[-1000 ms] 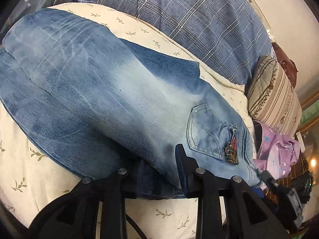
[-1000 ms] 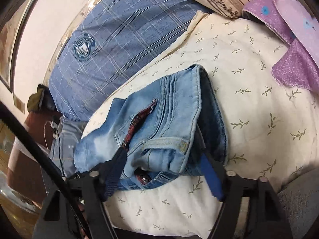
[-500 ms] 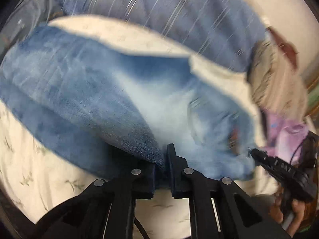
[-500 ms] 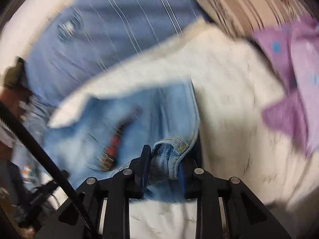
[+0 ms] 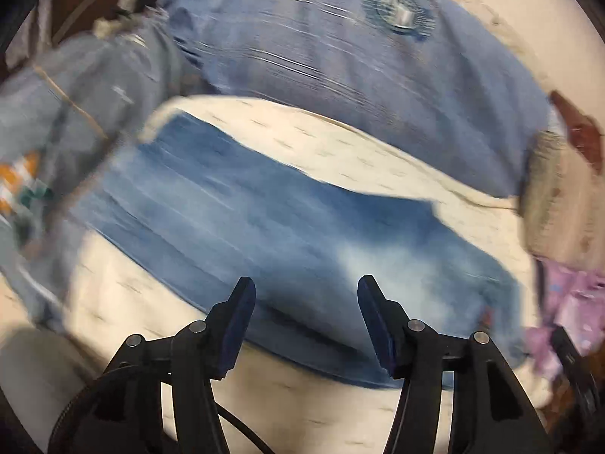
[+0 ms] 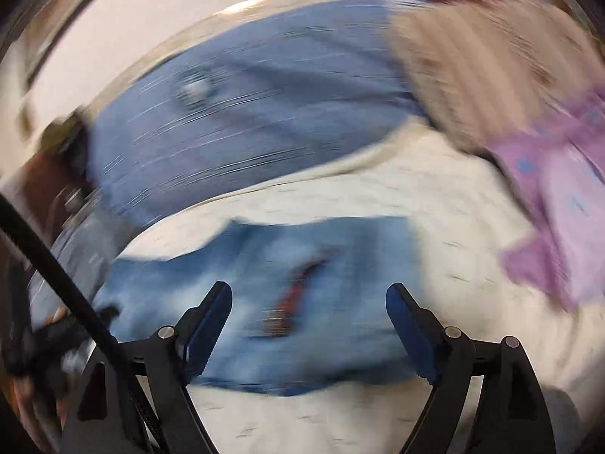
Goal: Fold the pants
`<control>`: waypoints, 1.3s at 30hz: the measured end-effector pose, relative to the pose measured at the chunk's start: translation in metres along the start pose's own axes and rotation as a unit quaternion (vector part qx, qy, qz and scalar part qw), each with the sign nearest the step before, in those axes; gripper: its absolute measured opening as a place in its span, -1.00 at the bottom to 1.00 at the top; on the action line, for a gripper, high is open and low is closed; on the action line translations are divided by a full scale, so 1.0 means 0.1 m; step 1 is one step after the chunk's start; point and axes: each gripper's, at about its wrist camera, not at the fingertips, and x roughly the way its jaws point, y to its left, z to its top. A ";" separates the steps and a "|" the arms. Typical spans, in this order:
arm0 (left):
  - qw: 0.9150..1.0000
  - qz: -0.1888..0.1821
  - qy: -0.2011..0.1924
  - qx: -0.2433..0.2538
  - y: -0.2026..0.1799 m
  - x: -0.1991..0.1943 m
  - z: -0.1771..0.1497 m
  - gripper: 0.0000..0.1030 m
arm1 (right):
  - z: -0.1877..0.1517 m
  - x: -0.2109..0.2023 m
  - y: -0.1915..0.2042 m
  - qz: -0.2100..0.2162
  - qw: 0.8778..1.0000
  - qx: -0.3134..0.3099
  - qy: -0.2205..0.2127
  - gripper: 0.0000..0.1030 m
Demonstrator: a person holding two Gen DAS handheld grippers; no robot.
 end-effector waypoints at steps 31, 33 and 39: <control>0.976 0.017 0.086 -0.202 1.39 1.36 0.94 -0.91 | -0.78 1.91 2.94 0.127 0.916 -0.320 0.203 -0.77; 0.974 -0.008 0.058 -0.217 1.46 1.20 0.93 -0.94 | -0.72 1.87 2.93 0.128 0.920 -0.313 0.199 -0.96; 0.985 0.033 -0.024 -0.167 1.30 0.69 0.66 -0.93 | -0.53 1.39 2.89 0.179 0.928 -0.280 0.169 -0.96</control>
